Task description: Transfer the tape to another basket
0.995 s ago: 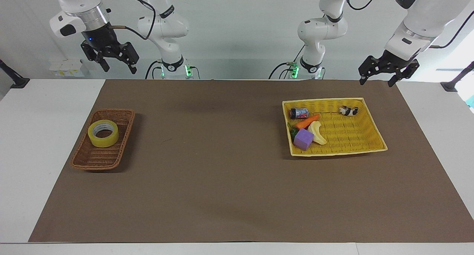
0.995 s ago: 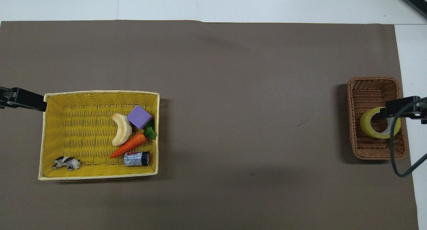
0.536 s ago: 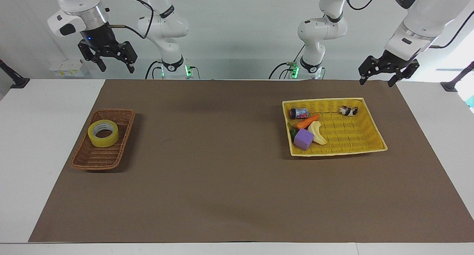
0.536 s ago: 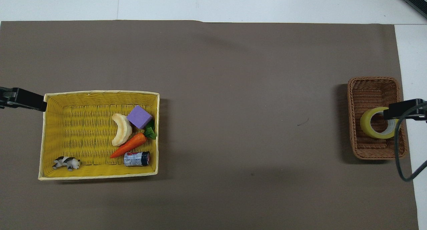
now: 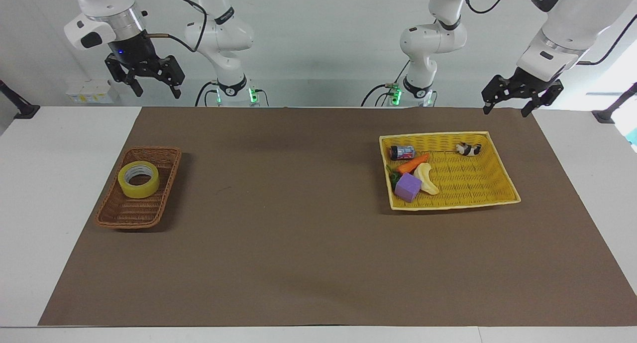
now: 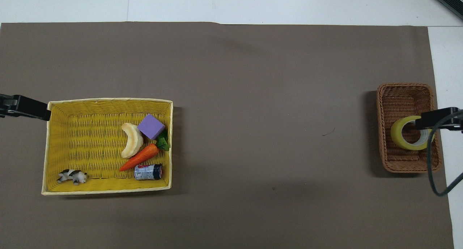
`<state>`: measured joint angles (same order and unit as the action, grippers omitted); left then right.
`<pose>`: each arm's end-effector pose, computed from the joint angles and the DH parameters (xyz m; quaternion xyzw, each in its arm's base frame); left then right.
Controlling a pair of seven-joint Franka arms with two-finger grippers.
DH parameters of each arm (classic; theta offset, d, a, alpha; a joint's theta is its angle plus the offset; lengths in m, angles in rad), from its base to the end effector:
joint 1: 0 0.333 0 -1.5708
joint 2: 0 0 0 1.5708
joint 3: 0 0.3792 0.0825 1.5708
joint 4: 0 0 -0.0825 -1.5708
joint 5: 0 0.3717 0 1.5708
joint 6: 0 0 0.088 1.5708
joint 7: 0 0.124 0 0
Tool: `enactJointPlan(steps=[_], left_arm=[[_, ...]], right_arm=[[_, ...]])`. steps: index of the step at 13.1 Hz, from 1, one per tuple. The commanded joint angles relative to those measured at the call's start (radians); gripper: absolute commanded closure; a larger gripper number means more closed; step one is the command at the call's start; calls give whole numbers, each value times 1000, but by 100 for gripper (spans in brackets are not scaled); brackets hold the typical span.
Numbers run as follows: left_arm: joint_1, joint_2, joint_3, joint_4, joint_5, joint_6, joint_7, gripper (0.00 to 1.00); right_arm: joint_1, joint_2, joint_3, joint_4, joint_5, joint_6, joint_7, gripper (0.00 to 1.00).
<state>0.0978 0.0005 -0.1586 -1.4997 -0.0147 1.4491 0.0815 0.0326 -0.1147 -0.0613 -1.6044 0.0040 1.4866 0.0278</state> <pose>0.5281 -0.0341 0.6924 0.9971 -0.0718 -0.0255 0.0076 0.4898 -0.0160 0.7071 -0.9996 0.0279 0.0017 0.0055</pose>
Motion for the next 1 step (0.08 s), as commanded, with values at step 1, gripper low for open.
enactJointPlan(steps=[1], left_arm=[[5, -8, -2, 7, 18, -21, 12, 0]], right_arm=[[-10, -26, 8, -38, -2, 20, -20, 0]])
